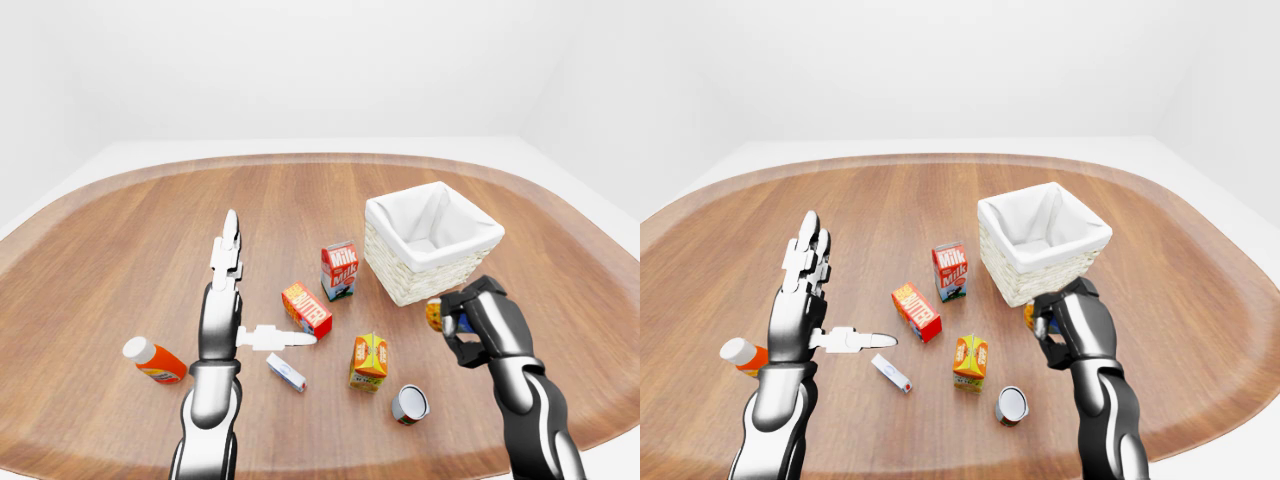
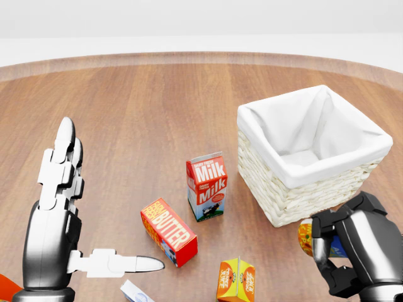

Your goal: Pick up the alphabet soup and the tomato sauce, and put them in the basket.

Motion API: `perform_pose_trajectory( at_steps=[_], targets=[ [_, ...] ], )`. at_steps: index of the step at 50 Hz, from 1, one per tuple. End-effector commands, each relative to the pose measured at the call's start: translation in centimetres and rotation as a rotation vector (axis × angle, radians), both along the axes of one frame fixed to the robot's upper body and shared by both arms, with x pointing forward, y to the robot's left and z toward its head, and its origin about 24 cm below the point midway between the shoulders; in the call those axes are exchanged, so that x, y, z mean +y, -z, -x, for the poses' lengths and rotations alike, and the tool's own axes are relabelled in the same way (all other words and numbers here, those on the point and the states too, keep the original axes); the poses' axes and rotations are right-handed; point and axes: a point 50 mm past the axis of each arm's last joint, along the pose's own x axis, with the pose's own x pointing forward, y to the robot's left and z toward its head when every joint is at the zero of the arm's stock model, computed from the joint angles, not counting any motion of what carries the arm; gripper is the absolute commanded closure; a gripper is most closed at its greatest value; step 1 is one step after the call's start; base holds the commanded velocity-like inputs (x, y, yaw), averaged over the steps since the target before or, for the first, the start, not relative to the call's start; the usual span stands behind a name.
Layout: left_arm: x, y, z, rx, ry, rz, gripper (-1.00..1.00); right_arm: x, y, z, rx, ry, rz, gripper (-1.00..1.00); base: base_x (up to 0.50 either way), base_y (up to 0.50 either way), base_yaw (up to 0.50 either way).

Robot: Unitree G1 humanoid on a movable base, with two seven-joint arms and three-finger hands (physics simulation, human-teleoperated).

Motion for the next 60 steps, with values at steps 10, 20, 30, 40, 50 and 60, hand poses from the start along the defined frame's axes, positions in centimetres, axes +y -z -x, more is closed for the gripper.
perform_pose_trajectory(
  at_steps=[10, 20, 30, 40, 50, 60],
  targets=[
    [0.0, 0.0, 0.0, 0.000, 0.003, -0.003, -1.00, 2.5, -5.1, -1.2, -0.215, -0.139, -0.069, 1.00, 0.00, 0.00, 0.00],
    [0.0, 0.2, -0.1, 0.011, 0.000, -0.002, -1.00, 3.1, -6.7, -3.3, -0.291, -0.178, -0.059, 1.00, 0.00, 0.00, 0.00],
    [0.0, 0.1, -0.1, 0.004, 0.000, -0.003, -1.00, 3.1, -8.7, -4.8, -0.368, -0.198, -0.036, 1.00, 0.00, 0.00, 0.00],
    [0.0, 0.1, -0.2, 0.004, -0.001, -0.002, -1.00, 4.0, -12.1, -6.1, -0.466, -0.257, 0.005, 1.00, 0.00, 0.00, 0.00],
    [0.0, 0.1, -0.2, 0.003, -0.001, -0.002, -1.00, 4.5, -13.1, -8.0, -0.484, -0.264, 0.021, 1.00, 0.00, 0.00, 0.00],
    [0.0, 0.2, -0.2, 0.008, 0.001, -0.002, -1.00, 4.8, -13.3, -9.5, -0.481, -0.254, 0.047, 1.00, 0.00, 0.00, 0.00]
  ],
)
